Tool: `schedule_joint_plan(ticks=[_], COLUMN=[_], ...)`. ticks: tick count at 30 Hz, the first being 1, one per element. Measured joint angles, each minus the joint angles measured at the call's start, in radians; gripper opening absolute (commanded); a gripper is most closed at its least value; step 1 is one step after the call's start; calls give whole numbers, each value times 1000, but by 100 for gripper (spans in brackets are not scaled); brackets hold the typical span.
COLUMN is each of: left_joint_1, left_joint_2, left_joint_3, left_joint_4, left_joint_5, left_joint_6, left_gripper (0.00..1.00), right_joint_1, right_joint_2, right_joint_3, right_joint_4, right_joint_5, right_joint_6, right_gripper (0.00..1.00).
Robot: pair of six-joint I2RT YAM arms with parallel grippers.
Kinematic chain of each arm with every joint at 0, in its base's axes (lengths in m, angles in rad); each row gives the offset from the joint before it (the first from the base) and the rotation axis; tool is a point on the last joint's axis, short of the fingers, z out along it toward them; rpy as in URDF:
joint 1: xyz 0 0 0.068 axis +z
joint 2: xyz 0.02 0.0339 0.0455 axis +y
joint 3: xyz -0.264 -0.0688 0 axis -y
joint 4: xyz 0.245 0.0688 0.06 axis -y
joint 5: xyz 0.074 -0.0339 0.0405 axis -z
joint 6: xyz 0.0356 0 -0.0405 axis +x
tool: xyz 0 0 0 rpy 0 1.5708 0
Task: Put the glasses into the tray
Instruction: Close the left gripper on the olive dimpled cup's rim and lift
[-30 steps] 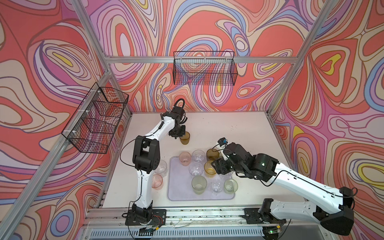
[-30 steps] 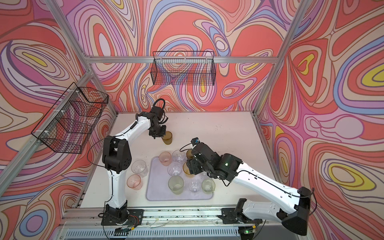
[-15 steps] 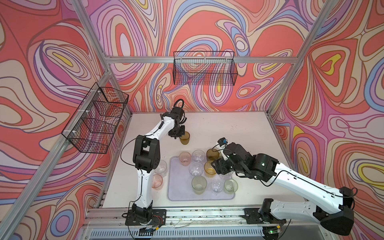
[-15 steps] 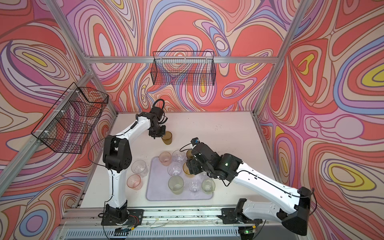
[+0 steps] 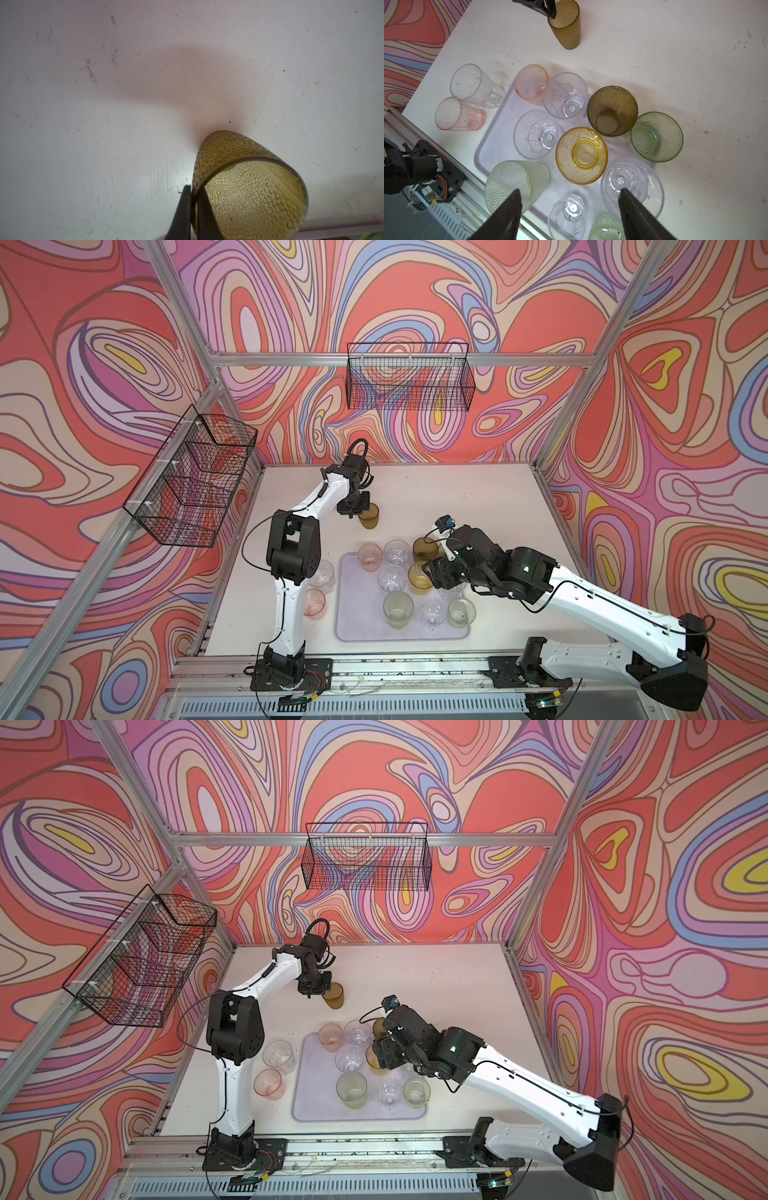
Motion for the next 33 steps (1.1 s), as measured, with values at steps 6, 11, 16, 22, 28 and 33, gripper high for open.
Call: schedule_joint_plan(ticks=[6,11,16,22,28,33], left_joint_1=[0,0,0,0,0,0], left_joint_2=[0,-6,-42,-76,-106,-122], left_joint_3=[0,-1,-6,-6,-6,-6], left_joint_4=[-1,0,-2,-10,-28,-40], left_joint_5=[0,-8,-16,-23,-24,-26], left_joint_6=[0,2,3,3,6,15], left_gripper=[0,0,0,0,0,0], right_joint_1=[0,0,0,0,0,0], right_joint_2=[0,0,0,0,0,0], right_joint_3=[0,0,0,0,-1,-2], right_joint_4=[0,2,8,8,13,15], right_joint_5=[-2,-2,-2,-2,-1,-1], right_joint_6=[1,0,0,0,0,-1], right_gripper=[76,76,76,76,76,76])
